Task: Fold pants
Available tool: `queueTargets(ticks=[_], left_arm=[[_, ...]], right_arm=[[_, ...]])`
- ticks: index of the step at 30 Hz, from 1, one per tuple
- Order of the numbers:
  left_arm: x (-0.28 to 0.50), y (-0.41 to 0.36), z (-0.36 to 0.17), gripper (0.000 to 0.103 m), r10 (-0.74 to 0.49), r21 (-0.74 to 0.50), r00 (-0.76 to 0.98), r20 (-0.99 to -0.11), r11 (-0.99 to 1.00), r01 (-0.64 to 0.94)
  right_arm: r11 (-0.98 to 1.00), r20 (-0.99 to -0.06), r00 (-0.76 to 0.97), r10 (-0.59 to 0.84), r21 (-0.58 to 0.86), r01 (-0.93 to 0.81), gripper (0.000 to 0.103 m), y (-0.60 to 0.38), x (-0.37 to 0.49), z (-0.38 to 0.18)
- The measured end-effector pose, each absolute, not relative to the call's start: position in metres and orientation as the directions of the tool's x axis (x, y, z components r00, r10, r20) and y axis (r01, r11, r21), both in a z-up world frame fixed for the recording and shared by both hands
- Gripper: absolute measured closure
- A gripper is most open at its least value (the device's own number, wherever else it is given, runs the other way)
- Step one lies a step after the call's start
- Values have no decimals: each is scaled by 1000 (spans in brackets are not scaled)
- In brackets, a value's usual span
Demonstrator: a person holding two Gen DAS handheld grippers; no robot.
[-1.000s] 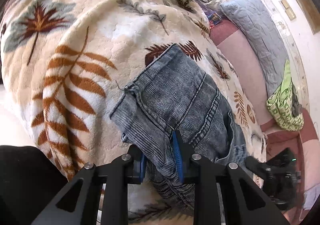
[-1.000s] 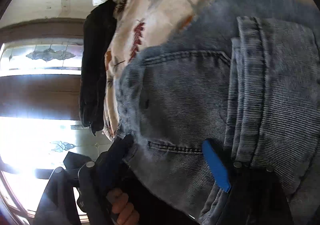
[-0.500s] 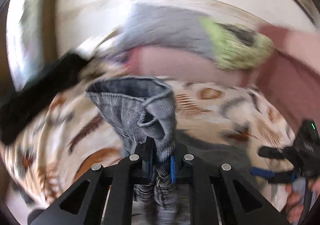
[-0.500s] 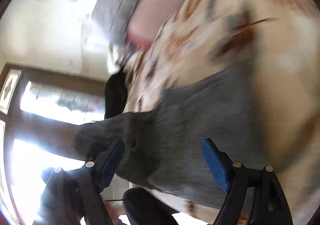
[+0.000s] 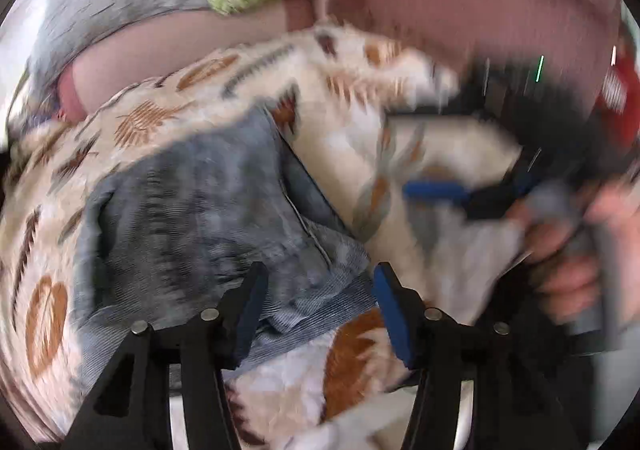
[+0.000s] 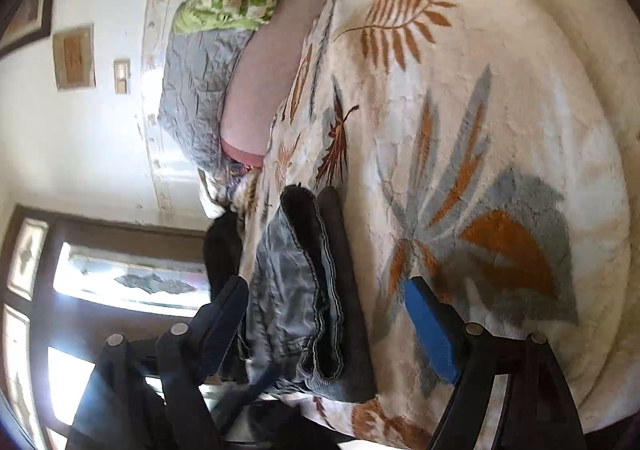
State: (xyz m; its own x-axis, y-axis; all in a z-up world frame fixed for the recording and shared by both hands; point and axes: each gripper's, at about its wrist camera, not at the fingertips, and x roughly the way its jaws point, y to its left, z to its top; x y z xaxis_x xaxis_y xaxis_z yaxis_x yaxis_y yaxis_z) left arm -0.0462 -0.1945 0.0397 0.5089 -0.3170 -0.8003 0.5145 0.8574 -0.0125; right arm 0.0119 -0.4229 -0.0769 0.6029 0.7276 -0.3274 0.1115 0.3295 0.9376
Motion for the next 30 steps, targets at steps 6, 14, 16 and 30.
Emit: queueTargets(ticks=[6, 14, 16, 30], left_arm=[[-29, -64, 93, 20, -265, -198, 702, -661, 964, 177], [14, -49, -4, 20, -43, -16, 568, -822, 999, 52], [7, -51, 4, 20, -26, 11, 597, -802, 998, 58], [-1, -48, -9, 17, -109, -78, 619, -778, 994, 77]], right_arm=[[275, -192, 563, 804, 959, -65, 18, -388, -3, -32], [291, -324, 507, 799, 946, 146, 34, -348, -10, -98], [286, -324, 504, 800, 946, 153, 28, -357, -12, -84], [446, -474, 451, 757, 878, 175, 24, -327, 3, -69]])
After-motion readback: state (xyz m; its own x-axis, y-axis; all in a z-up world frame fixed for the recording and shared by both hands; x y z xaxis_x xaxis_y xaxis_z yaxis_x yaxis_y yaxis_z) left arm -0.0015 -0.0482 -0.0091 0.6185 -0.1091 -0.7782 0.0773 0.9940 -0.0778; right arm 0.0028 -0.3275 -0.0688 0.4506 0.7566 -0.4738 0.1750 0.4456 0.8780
